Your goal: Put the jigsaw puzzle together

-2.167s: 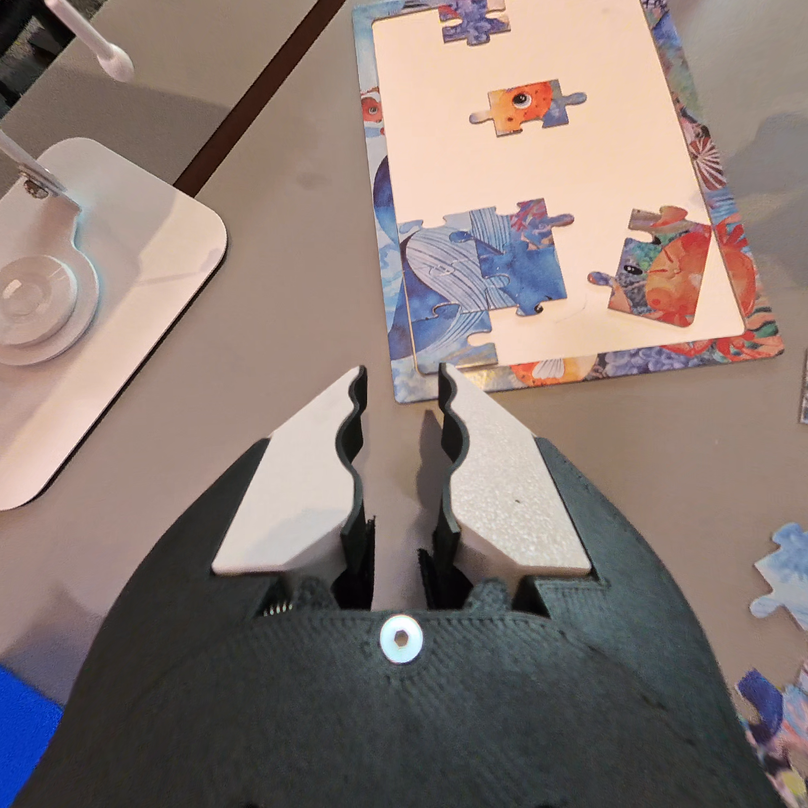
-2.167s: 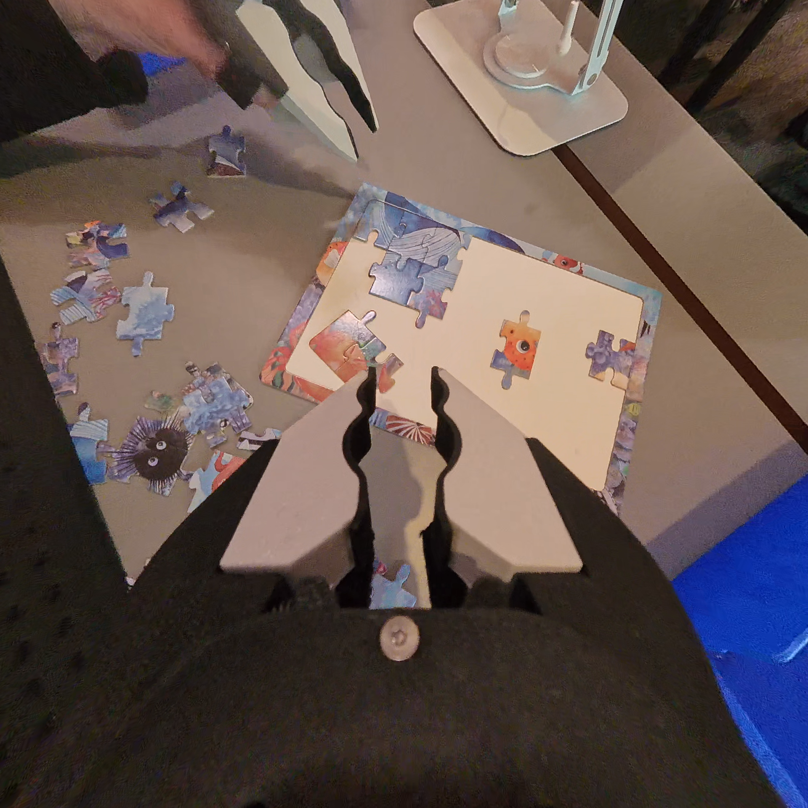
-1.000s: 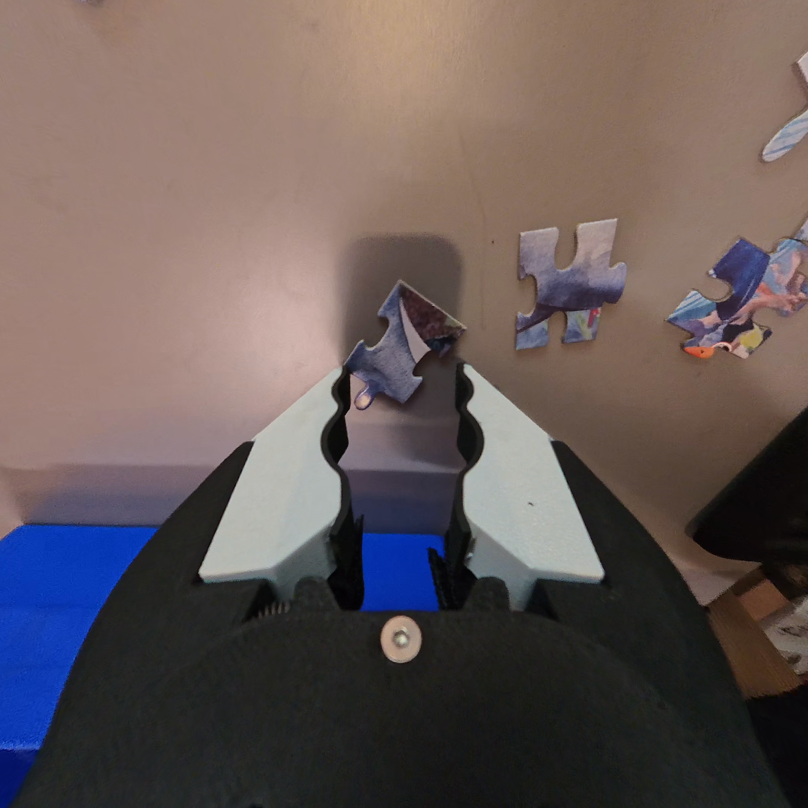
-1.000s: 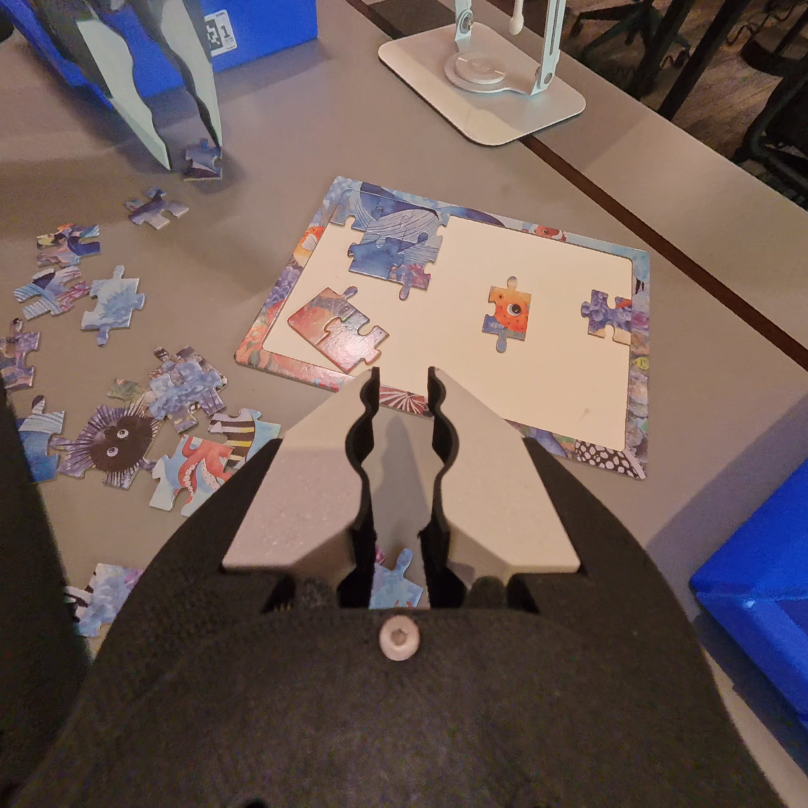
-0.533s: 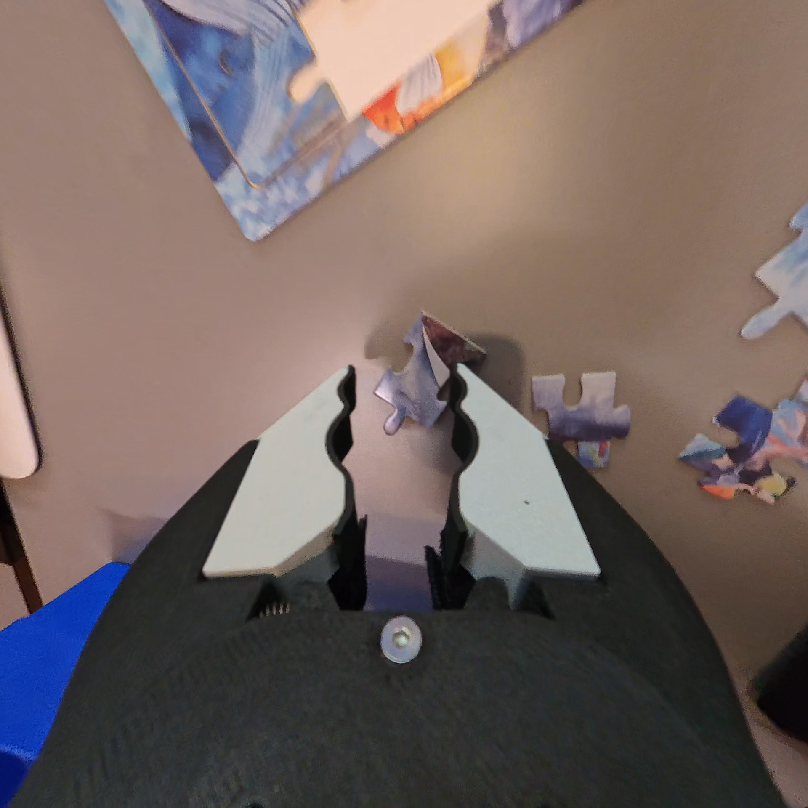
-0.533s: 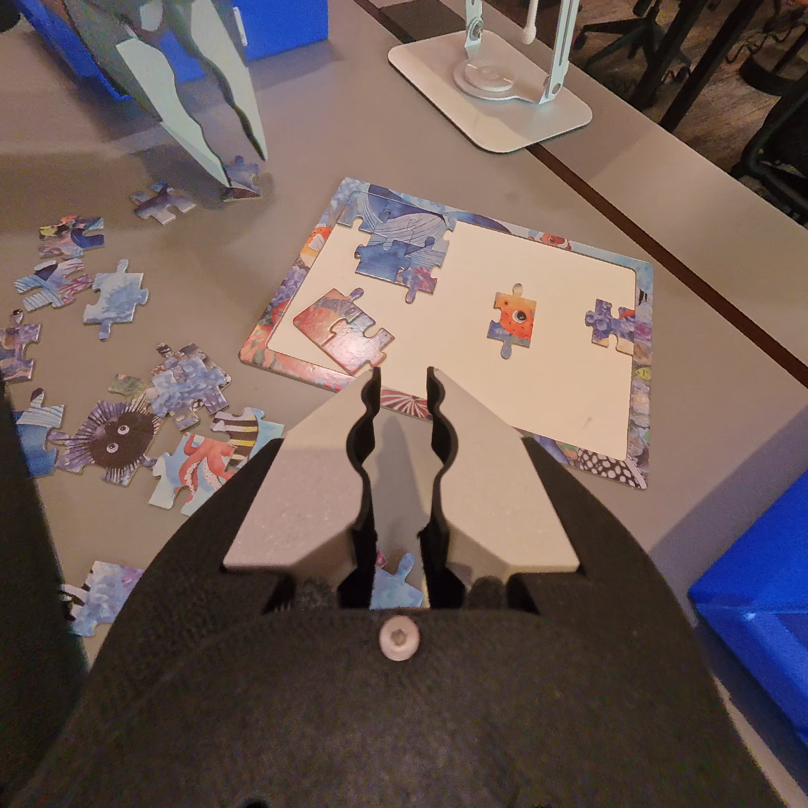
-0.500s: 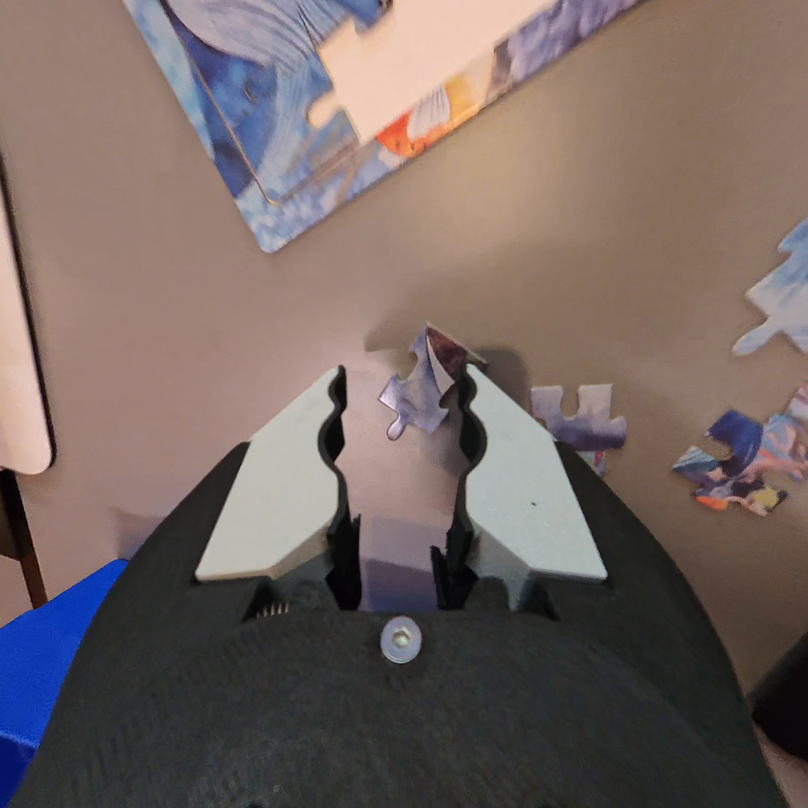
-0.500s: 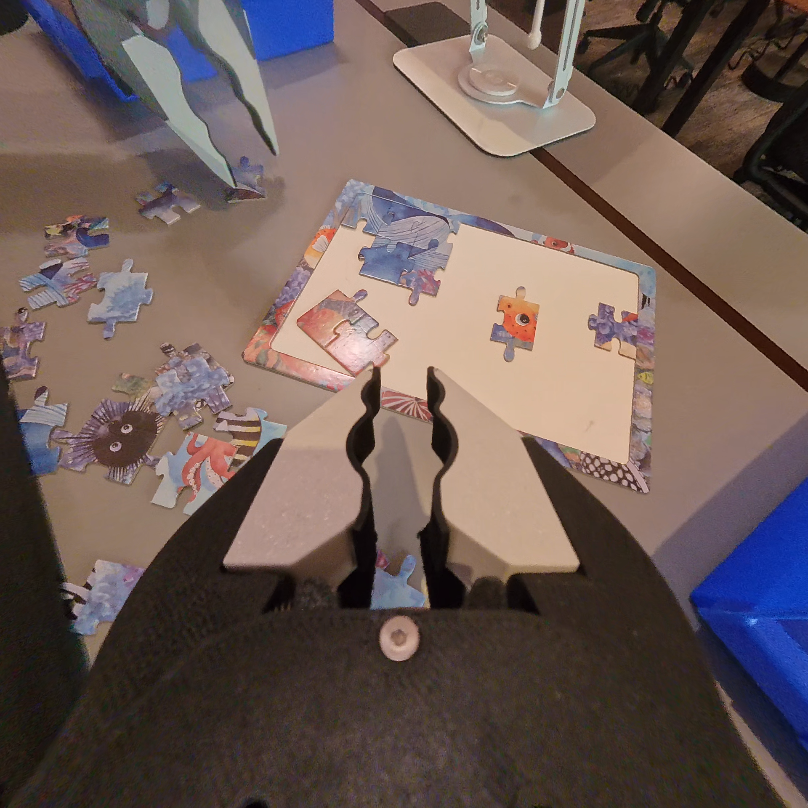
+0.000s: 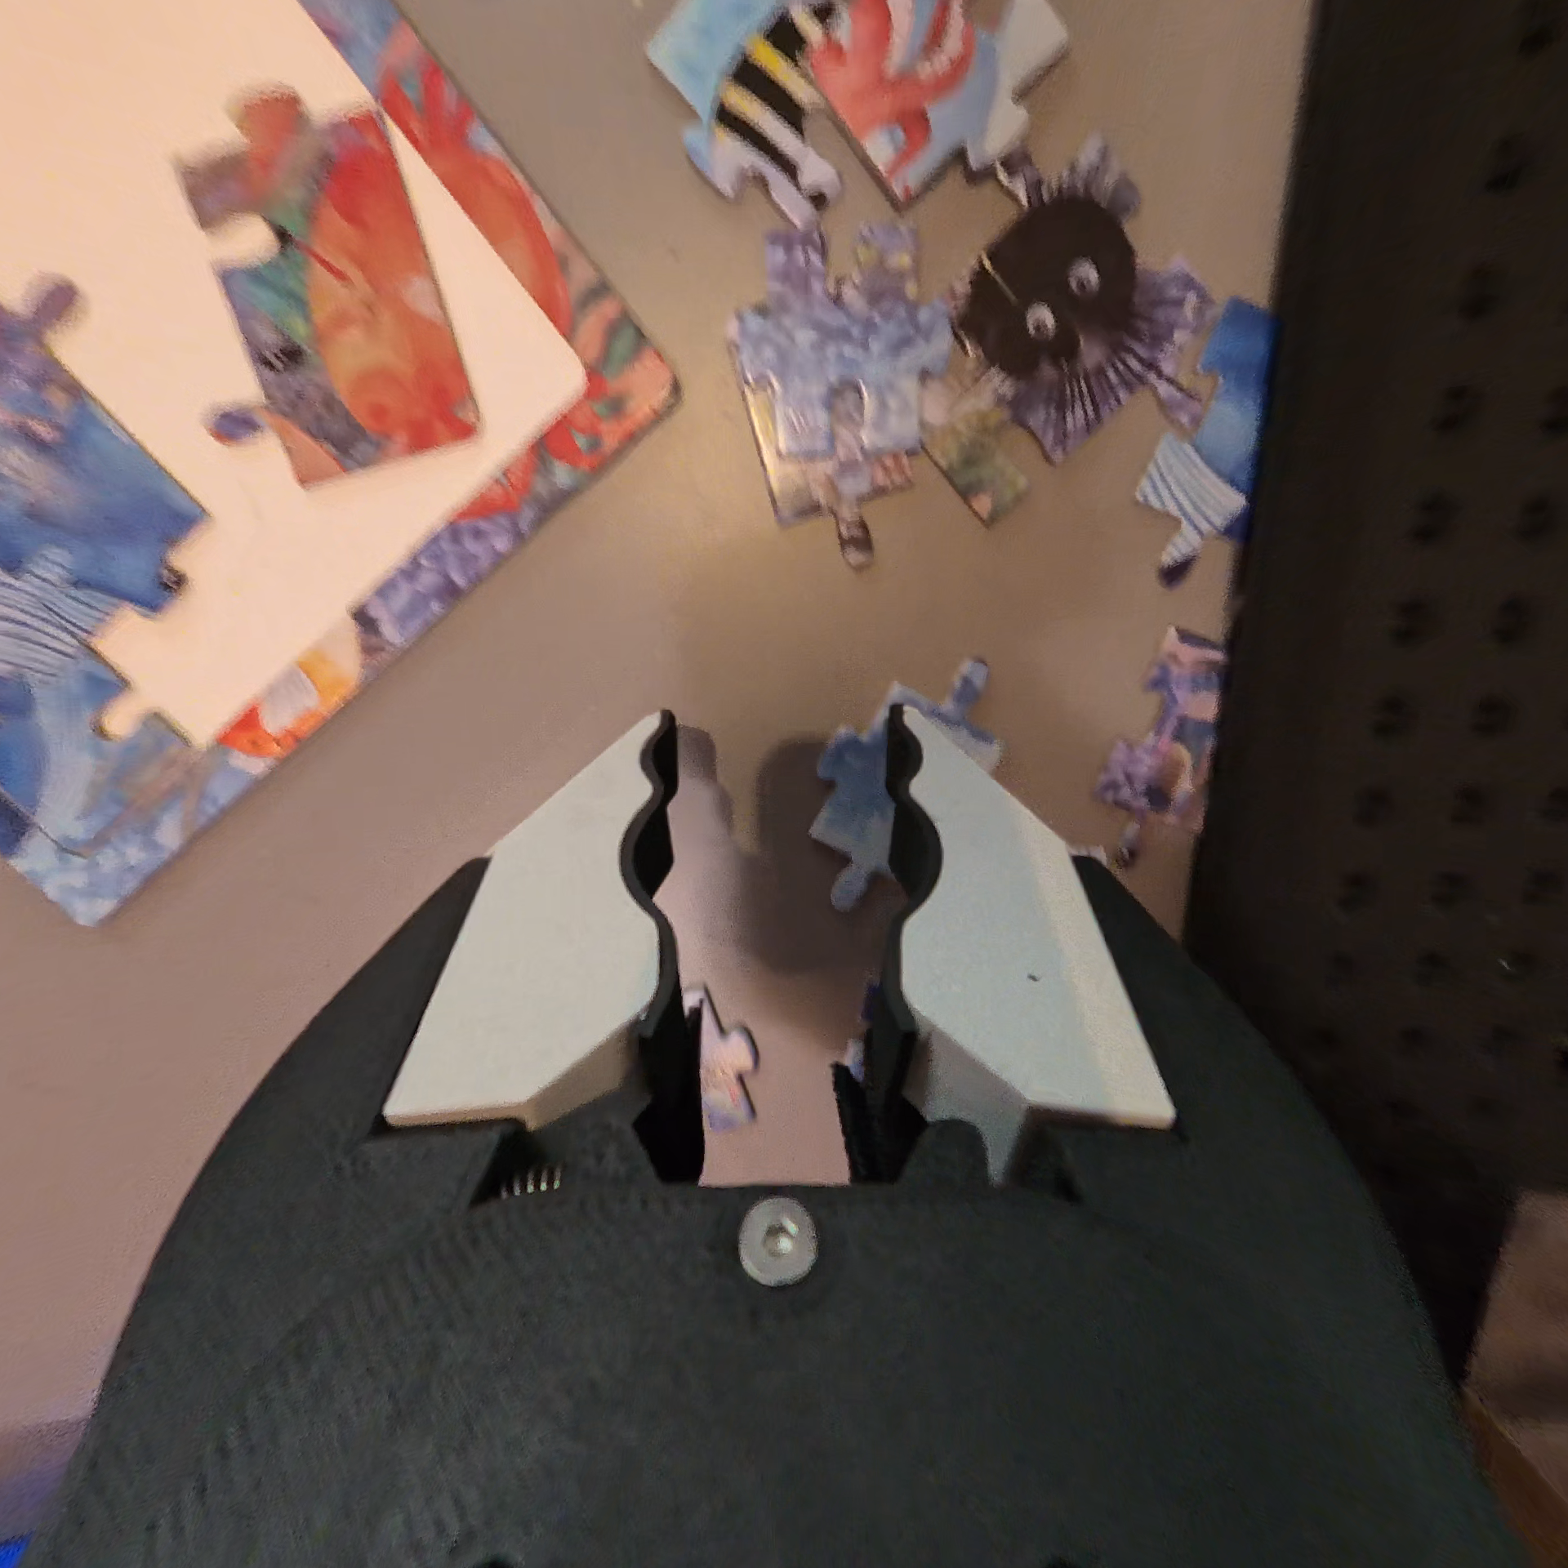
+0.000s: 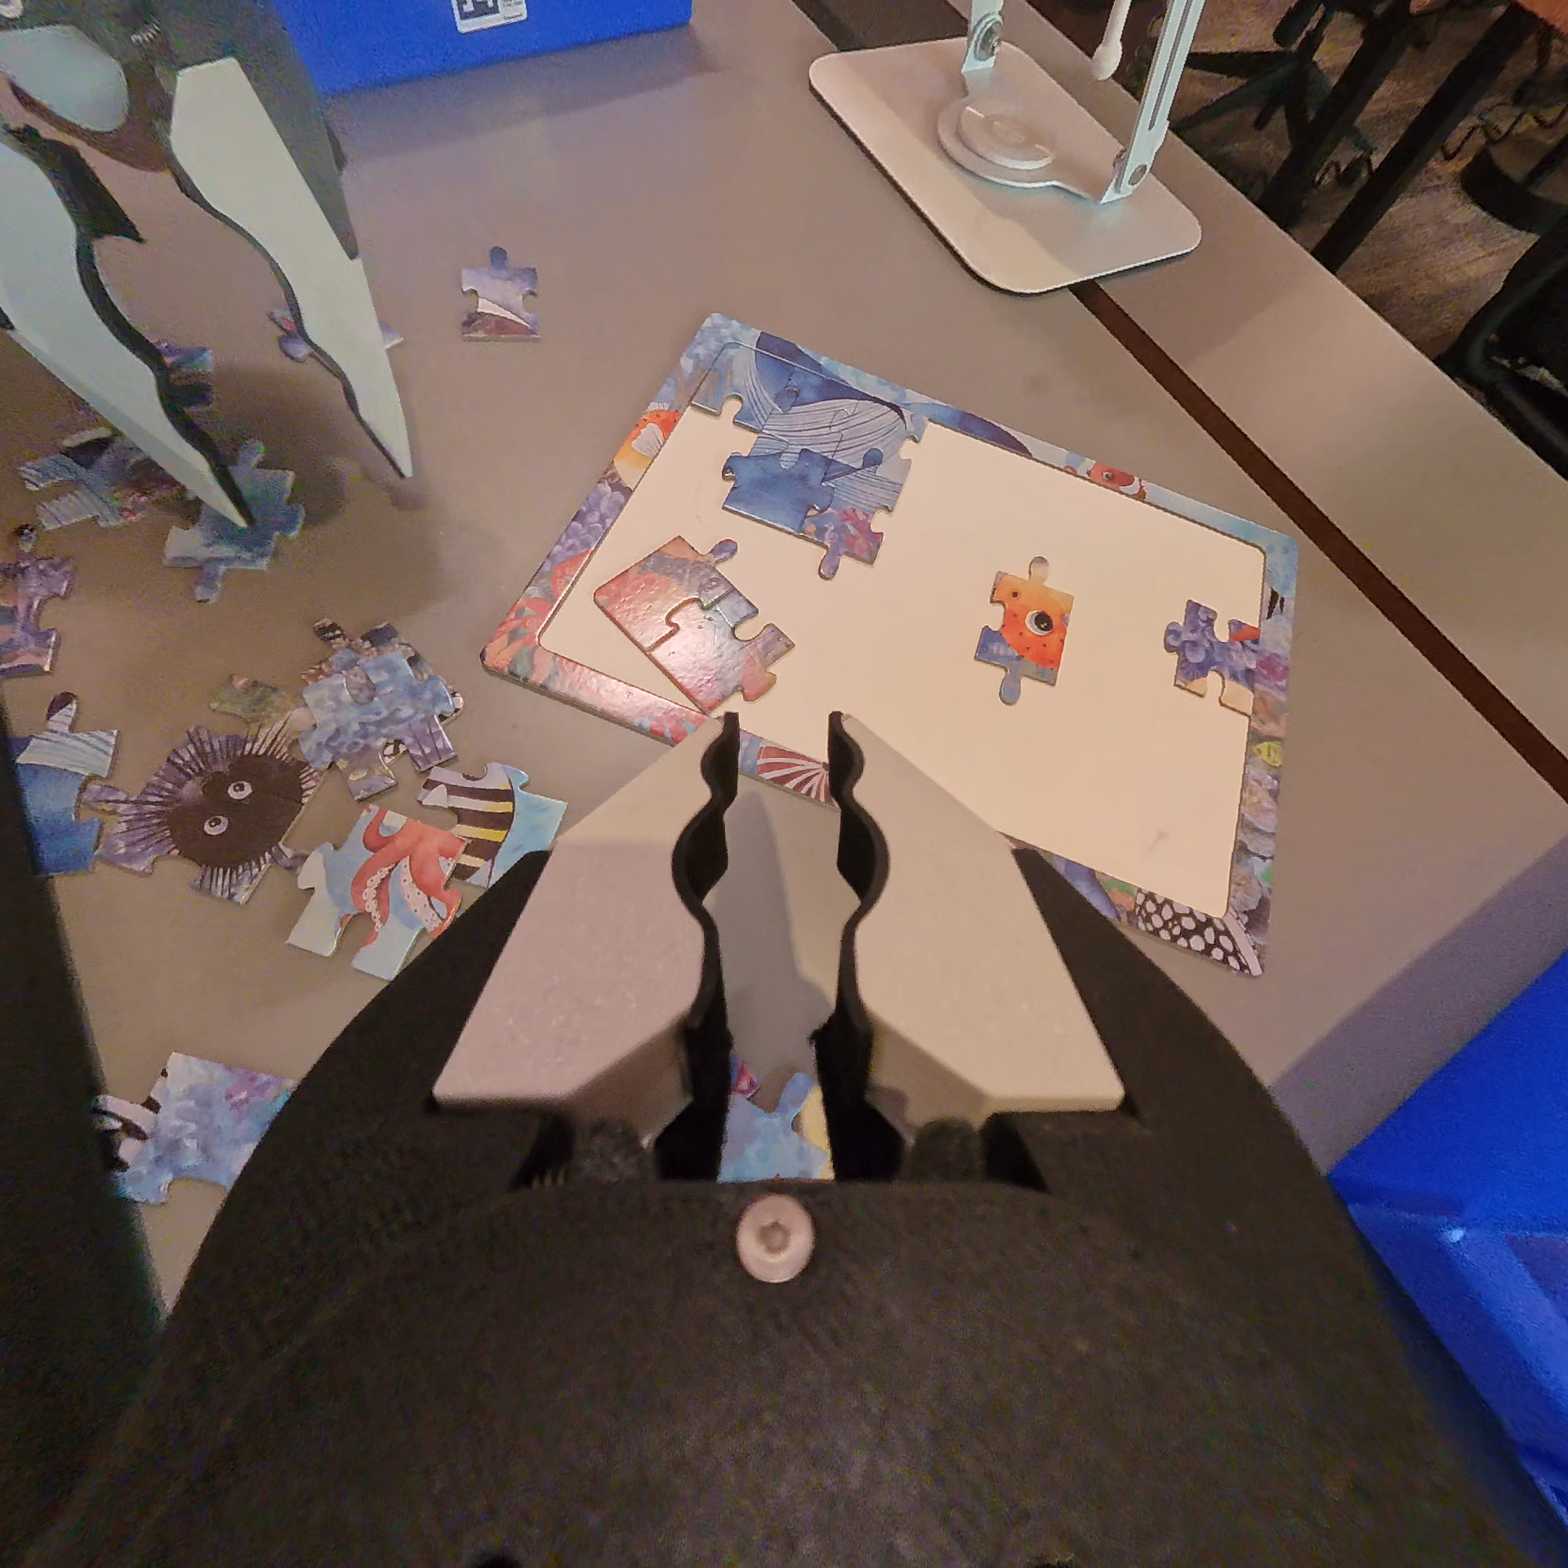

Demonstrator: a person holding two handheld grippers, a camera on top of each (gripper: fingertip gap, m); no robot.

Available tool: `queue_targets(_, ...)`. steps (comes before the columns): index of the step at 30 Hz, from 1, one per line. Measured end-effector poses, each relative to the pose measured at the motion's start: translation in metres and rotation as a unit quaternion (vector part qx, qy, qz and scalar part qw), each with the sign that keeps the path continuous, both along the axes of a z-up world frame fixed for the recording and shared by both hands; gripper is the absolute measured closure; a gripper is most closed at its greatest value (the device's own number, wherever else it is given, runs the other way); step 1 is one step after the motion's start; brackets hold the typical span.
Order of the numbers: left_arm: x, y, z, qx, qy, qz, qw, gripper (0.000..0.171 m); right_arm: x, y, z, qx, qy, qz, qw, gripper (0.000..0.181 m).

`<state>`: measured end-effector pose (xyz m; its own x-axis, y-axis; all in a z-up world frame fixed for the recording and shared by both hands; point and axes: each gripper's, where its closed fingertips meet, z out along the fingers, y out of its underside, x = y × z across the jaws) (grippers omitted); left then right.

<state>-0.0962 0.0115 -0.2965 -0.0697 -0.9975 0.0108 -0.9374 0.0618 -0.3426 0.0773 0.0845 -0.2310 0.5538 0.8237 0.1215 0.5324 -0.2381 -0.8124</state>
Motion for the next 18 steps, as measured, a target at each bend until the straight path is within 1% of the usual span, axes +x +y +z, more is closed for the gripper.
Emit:
queue_targets(3,-0.026,-0.012,-0.003,-0.025,0.047,-0.018,0.998,0.120,-0.001,-0.002,0.000,0.000,0.000,0.005,1.000,0.163)
queue_targets(7,-0.039,-0.025,-0.015,-0.027,0.068,-0.036,0.997,0.119,-0.005,-0.004,-0.002,0.001,-0.009,0.014,1.000,0.163)
queue_targets(9,-0.038,-0.026,-0.016,-0.019,0.060,-0.035,0.997,0.123,-0.005,-0.004,-0.003,0.003,-0.015,0.016,1.000,0.163)
queue_targets(12,-0.036,-0.018,-0.018,0.011,0.053,-0.023,0.998,0.142,-0.005,-0.005,-0.002,0.006,-0.013,0.016,1.000,0.163)
queue_targets(14,-0.034,-0.020,-0.018,0.014,0.045,-0.020,0.999,0.146,-0.004,-0.005,0.000,0.009,-0.010,0.014,1.000,0.163)
queue_targets(18,-0.029,-0.019,-0.017,0.032,0.014,-0.006,0.999,0.146,-0.004,-0.005,0.003,0.010,-0.006,0.014,1.000,0.163)
